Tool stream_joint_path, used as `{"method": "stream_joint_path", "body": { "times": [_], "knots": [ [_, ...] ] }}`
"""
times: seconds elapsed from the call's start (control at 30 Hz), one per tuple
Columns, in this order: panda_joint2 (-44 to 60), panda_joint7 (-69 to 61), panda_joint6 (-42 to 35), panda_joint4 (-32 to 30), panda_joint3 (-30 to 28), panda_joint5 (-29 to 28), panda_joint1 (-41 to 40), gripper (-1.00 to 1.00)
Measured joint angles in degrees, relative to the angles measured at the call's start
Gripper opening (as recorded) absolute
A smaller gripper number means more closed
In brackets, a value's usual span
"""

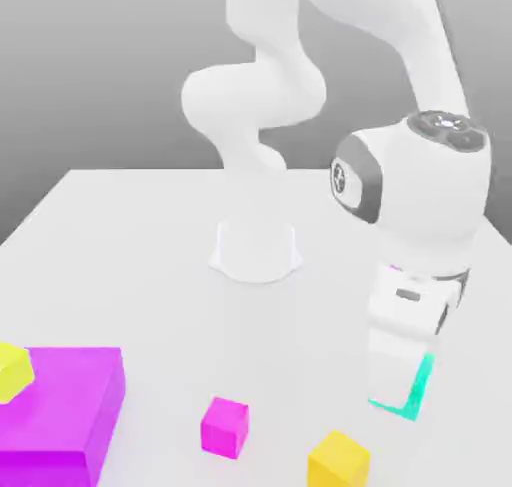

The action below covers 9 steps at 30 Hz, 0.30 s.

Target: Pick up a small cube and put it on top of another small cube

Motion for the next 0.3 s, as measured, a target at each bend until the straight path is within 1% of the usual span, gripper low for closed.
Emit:
{"method": "stream_joint_path", "body": {
  "times": [0.07, 0.17, 0.2, 0.3],
  "knots": [
    [1.4, 1.5, 0.1, 1.3, -1.3, 0.8, -1.2, -1.00],
    [6.9, 0.9, 5.0, 1.8, -0.8, 2.5, -2.2, -1.00],
    [8.3, 0.6, 6.3, 1.9, -0.5, 3.0, -2.4, 1.00],
    [8.3, 0.6, 6.3, 1.9, -0.5, 3.0, -2.4, 1.00]
  ]
}}
